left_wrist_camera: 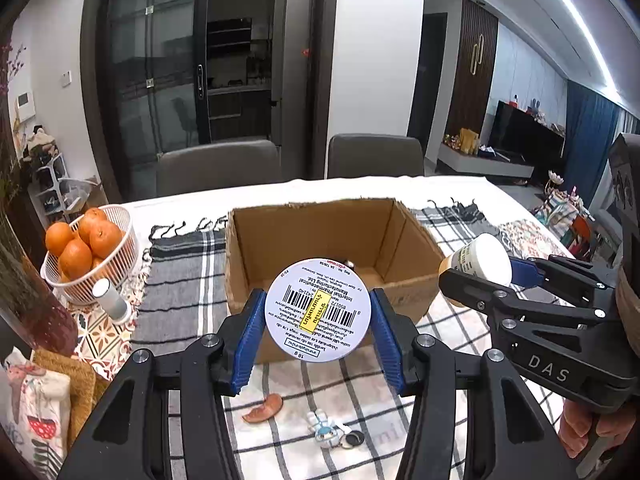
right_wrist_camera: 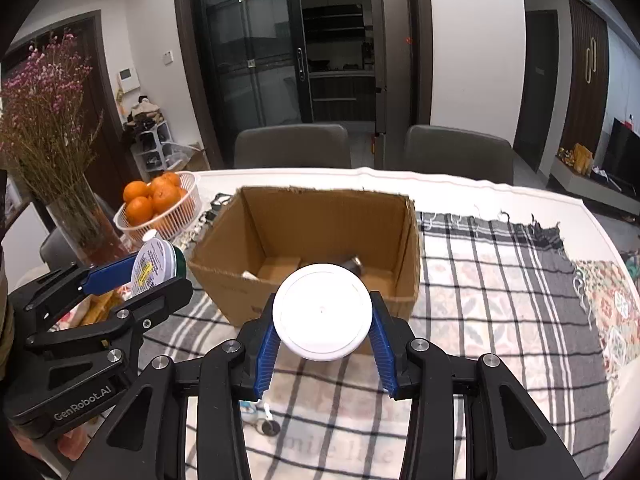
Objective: Organize rigid objects
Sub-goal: 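Lift the tin and jar and carry both over the cardboard box, then open the left gripper to drop the tin while the right gripper releases the jar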
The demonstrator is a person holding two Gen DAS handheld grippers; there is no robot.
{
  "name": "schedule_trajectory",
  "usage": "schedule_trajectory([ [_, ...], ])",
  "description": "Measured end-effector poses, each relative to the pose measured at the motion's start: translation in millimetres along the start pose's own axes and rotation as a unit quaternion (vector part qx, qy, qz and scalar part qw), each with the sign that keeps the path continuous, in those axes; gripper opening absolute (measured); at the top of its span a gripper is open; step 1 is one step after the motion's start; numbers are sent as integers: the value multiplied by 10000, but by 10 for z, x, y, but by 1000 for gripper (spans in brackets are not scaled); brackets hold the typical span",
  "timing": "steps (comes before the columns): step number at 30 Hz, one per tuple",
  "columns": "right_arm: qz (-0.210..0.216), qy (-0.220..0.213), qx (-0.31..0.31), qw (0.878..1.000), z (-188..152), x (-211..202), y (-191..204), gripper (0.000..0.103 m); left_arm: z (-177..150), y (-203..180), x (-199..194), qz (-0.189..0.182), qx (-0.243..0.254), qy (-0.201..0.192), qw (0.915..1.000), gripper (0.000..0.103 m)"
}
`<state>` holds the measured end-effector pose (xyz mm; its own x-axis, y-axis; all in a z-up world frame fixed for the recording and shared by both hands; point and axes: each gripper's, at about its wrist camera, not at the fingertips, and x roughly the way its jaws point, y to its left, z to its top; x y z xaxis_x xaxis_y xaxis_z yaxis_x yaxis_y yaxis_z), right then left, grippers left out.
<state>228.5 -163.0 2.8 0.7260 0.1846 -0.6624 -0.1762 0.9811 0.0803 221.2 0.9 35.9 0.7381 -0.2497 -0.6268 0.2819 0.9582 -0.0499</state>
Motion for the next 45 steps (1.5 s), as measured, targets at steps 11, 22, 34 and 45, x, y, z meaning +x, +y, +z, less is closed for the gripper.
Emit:
schedule_trajectory([
  [11,65,-123,-63,9999,272,64,48,42,266,91,80,13,-64,-66,10000,51],
  [22,80,50,-44,9999,503,344,-16,42,475,195,427,-60,-157,289,9994,51],
  [34,57,538,67,9985,717,836,-141,42,625,302,959,-158,-223,847,9960,51],
  [45,14,1252,-30,9921,654,1347,-256,42,472,352,1439,-95,-285,1534,9877,51],
])
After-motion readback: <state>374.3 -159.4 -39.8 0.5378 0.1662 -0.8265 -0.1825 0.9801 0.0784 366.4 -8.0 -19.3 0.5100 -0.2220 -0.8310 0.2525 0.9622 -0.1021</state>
